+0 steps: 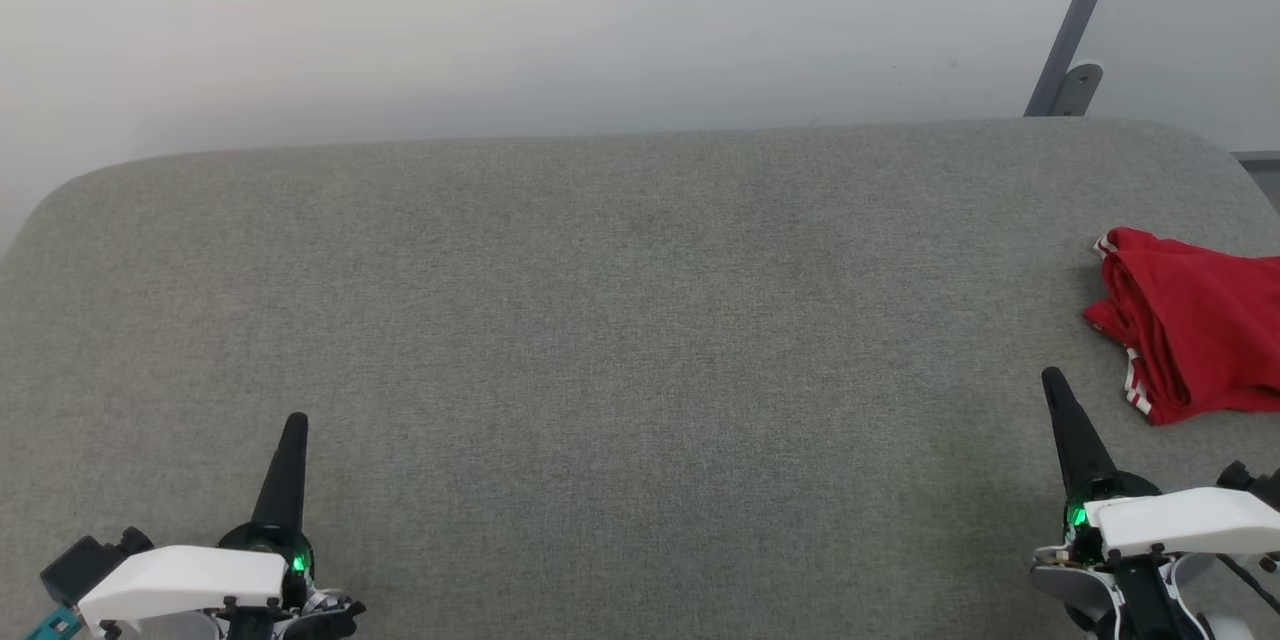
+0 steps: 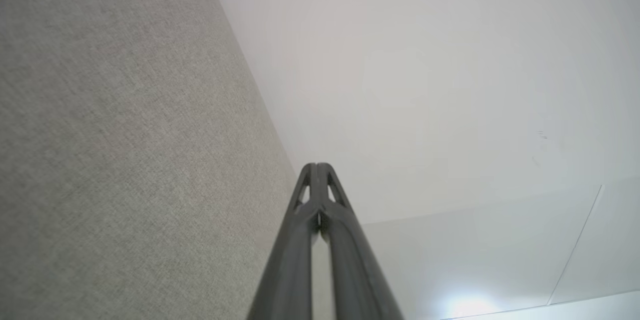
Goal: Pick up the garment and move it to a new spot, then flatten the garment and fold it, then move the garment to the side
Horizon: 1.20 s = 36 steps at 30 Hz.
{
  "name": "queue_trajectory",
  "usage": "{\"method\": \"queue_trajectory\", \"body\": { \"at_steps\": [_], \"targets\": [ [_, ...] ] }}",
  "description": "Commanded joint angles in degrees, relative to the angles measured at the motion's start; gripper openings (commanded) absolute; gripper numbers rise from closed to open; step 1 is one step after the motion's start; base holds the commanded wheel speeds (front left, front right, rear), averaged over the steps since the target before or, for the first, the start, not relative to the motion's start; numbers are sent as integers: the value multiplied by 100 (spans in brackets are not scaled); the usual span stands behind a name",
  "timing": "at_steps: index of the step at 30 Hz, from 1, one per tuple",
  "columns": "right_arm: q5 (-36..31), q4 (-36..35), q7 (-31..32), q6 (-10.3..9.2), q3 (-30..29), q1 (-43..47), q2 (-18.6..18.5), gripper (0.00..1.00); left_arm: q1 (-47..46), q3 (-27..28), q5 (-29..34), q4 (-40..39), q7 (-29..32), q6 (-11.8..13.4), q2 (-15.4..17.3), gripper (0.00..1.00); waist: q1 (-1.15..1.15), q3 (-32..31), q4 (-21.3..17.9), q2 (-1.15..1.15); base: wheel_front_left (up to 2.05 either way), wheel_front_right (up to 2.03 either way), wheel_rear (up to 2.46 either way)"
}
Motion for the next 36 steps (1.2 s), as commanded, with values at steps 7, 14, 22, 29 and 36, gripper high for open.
{"method": "queue_trajectory", "body": {
  "at_steps": [7, 14, 22, 29, 36],
  "targets": [
    [420, 28, 82, 0, -24, -134, 6, 0, -186, 51, -375, 26, 124, 9, -49, 0, 0, 0, -17, 0, 0, 0, 0],
    [736, 67, 135, -1, -31, -152, 8, 0, -269, 68, -615, 60, 213, 10, -91, 0, 0, -1, -34, 0, 0, 0, 0],
    [1025, 110, 191, -1, -38, -178, 12, 0, -321, 87, -874, 95, 285, 11, -135, 0, 0, -2, -50, 0, 0, 0, 0],
    [1310, 149, 247, -1, -44, -212, 14, 0, -389, 107, -1087, 127, 371, 11, -183, 0, 0, -2, -67, 0, 0, 0, 0],
    [1566, 183, 292, -2, -50, -242, 17, 0, -441, 125, -1289, 156, 441, 12, -231, 0, 0, -3, -83, 0, 0, 0, 0]
  ]
}}
